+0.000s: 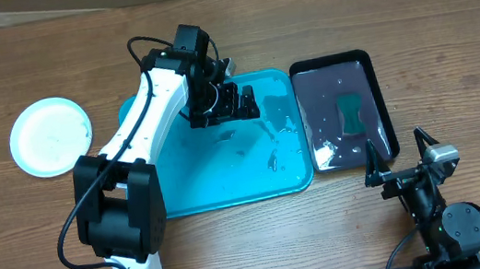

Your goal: Clean dirty plates on tray and stack at the side

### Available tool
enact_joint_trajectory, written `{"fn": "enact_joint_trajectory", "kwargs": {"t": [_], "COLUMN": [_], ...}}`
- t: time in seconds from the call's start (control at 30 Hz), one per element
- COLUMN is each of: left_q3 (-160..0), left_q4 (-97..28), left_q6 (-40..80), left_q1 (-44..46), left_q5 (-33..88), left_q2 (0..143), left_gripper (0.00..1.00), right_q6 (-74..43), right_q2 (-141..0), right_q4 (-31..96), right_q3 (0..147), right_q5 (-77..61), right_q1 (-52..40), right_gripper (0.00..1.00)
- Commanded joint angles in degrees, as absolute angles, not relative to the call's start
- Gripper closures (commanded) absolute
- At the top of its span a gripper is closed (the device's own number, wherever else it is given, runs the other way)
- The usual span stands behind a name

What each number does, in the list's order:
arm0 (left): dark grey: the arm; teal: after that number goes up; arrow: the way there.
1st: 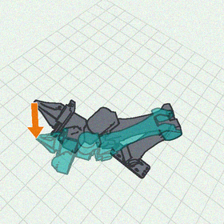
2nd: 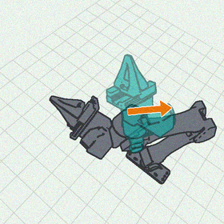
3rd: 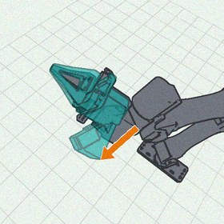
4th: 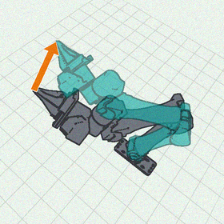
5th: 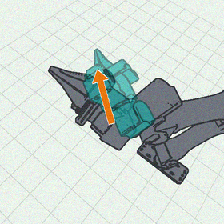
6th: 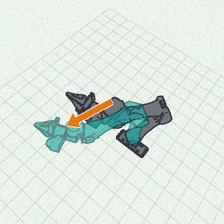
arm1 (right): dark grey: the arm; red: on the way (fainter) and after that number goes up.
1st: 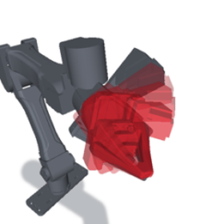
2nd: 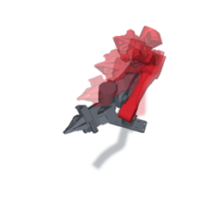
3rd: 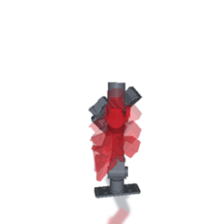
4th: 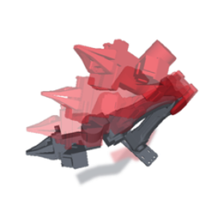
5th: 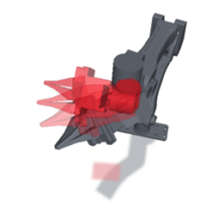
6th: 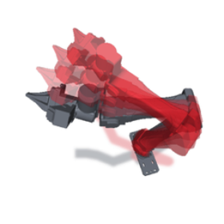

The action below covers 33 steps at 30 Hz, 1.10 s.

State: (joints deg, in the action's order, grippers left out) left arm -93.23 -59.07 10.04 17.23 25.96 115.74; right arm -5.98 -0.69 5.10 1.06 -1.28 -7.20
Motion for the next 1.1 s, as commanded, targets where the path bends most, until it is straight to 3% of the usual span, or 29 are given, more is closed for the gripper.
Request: {"fn": "enact_joint_trajectory", "kwargs": {"t": [0.0,0.53,0.73,1.07], "left_q3": [-93.4,-93.4,-93.4,-93.4], "left_q4": [-59.0,-59.0,-59.1,-59.0], "left_q6": [9.0,9.0,9.0,9.0], "left_q1": [17.3,17.3,18.6,19.3], "left_q5": [26.4,26.2,21.0,15.9], "left_q2": [114.1,114.1,111.8,93.8], "left_gripper": [0.00,0.00,0.00,0.00], "right_q6": [-6.2,-6.2,-6.2,-6.2], "right_q2": [-0.2,-0.2,-0.2,-0.2], "right_q4": [4.7,4.7,4.7,4.7], "right_q3": [0.4,0.4,0.4,0.4], "right_q5": [-1.6,-1.6,-1.6,-1.6], "right_q1": [-7.0,-7.0,-7.0,-7.0], "right_gripper": [0.00,0.00,0.00,0.00]}}
